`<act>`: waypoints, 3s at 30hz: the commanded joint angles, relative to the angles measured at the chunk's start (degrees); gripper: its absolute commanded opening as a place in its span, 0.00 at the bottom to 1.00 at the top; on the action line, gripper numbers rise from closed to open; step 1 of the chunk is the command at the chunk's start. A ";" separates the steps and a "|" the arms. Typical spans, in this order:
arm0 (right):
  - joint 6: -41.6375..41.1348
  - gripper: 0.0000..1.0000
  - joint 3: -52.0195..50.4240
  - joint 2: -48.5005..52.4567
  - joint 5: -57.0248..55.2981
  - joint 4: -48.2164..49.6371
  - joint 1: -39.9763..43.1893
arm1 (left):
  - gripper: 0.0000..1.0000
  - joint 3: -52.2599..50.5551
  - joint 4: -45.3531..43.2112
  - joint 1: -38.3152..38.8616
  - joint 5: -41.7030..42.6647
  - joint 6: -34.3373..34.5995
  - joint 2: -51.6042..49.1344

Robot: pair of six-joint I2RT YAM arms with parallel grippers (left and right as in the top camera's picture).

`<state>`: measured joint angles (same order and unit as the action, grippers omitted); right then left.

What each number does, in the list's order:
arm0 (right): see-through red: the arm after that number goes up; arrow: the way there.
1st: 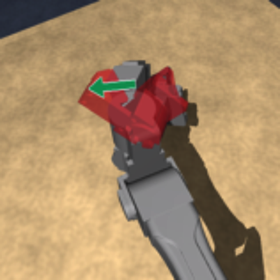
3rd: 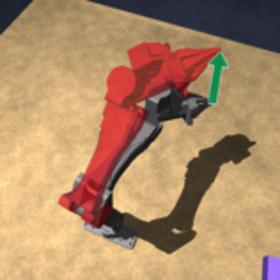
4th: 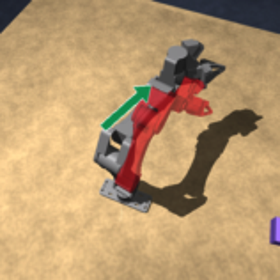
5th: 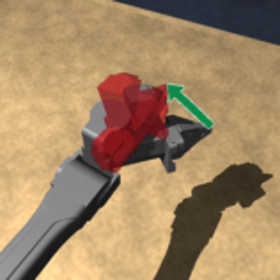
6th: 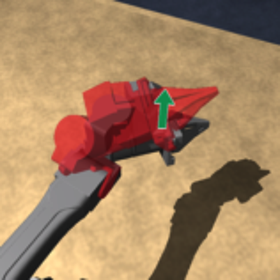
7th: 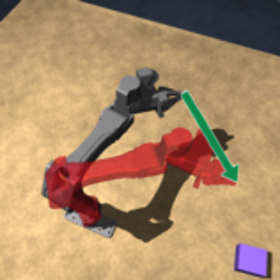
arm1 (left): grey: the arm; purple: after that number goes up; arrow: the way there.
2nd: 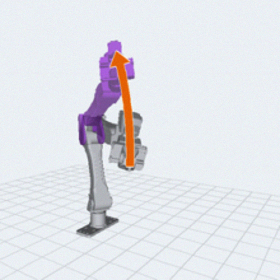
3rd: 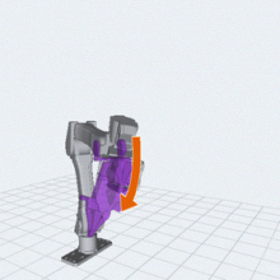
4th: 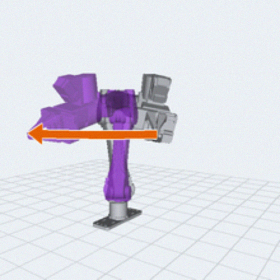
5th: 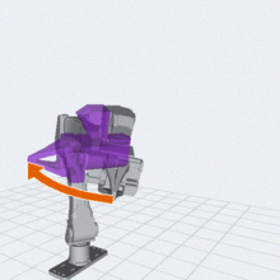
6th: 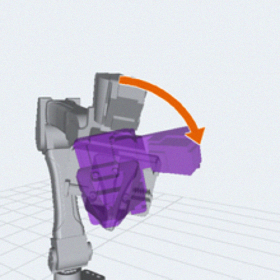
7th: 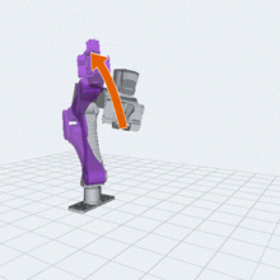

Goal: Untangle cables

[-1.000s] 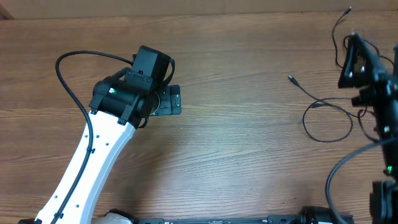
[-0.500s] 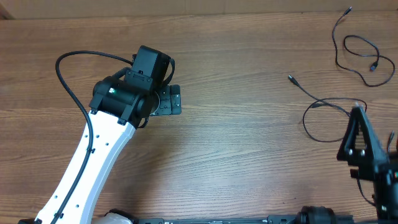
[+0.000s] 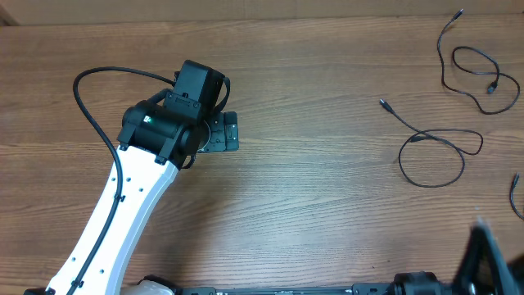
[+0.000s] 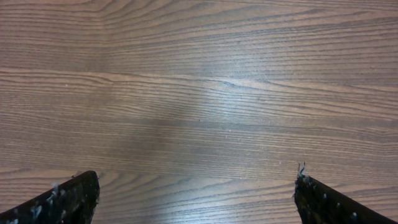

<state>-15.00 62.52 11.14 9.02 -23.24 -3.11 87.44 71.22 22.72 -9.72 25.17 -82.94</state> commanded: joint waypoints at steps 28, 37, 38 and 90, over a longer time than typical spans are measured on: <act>8.04 1.00 19.32 -10.88 0.07 -13.11 0.24 | 1.00 -0.42 0.15 -0.31 -0.79 0.17 0.11; 8.02 1.00 23.10 -10.86 0.02 -13.14 2.19 | 0.99 -0.42 0.15 -0.31 -0.79 0.17 0.11; 8.02 1.00 23.06 -10.86 0.04 -13.16 2.62 | 1.00 -0.42 0.15 -0.31 -0.79 0.17 0.11; 7.61 1.00 -9.70 -10.86 0.07 -5.18 1.36 | 1.00 -0.42 0.15 -0.31 -0.79 0.15 0.11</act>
<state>-7.46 55.96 0.84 9.13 -27.92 -1.63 87.44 71.22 22.72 -9.72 25.17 -82.94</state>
